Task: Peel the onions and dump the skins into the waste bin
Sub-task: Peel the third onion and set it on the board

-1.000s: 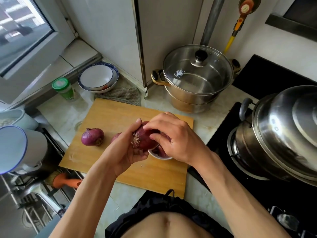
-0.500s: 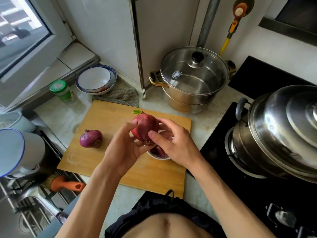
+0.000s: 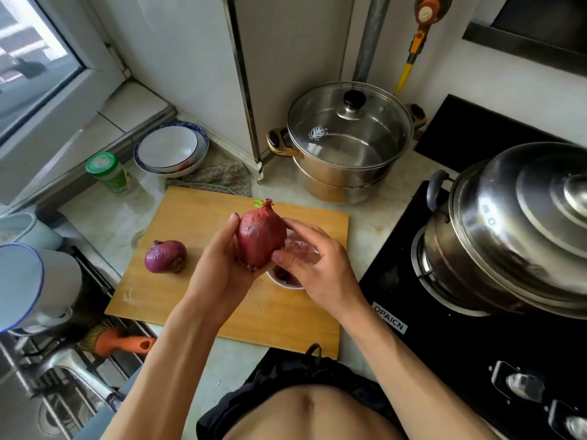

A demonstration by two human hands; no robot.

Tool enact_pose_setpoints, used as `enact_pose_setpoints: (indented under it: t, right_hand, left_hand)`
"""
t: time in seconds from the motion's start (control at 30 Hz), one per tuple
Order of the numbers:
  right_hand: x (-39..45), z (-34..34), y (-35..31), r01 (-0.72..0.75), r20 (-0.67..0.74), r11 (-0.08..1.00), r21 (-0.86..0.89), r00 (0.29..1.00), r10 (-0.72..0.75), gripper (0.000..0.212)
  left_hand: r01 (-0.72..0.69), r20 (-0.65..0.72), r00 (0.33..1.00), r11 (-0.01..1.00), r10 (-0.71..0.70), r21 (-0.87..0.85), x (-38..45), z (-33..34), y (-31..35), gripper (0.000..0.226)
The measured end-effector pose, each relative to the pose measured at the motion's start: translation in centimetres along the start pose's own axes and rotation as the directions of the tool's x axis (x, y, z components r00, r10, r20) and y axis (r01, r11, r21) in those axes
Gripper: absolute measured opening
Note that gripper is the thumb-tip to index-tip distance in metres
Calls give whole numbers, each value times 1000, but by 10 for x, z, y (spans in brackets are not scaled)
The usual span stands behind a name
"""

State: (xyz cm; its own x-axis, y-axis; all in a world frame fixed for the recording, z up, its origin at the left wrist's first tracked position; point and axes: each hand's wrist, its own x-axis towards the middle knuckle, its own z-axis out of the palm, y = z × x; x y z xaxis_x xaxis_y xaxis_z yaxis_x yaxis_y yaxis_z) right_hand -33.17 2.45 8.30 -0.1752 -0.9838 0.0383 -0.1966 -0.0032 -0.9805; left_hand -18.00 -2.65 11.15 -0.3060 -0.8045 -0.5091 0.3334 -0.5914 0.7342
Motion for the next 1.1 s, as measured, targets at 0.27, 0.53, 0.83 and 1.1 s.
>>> enact_pose_setpoints:
  t: [0.27, 0.53, 0.83, 1.1]
  right_hand:
    - [-3, -1, -7, 22, 24, 996, 87, 999, -24, 57]
    - [-5, 0, -5, 113, -81, 989, 93, 991, -105, 59]
    - [0, -4, -4, 155, -71, 987, 45, 986, -152, 36]
    - [0, -11, 4, -113, 91, 980, 163, 991, 99, 64]
  left_hand:
    - [-16, -10, 1000, 1000, 16, -3, 1, -6, -3, 54]
    - [-48, 40, 998, 984, 42, 169, -3, 2, -1, 56]
    - [58, 60, 996, 997, -61, 41, -8, 4, -9, 65]
    - [76, 163, 984, 997, -78, 15, -13, 6, -10, 53]
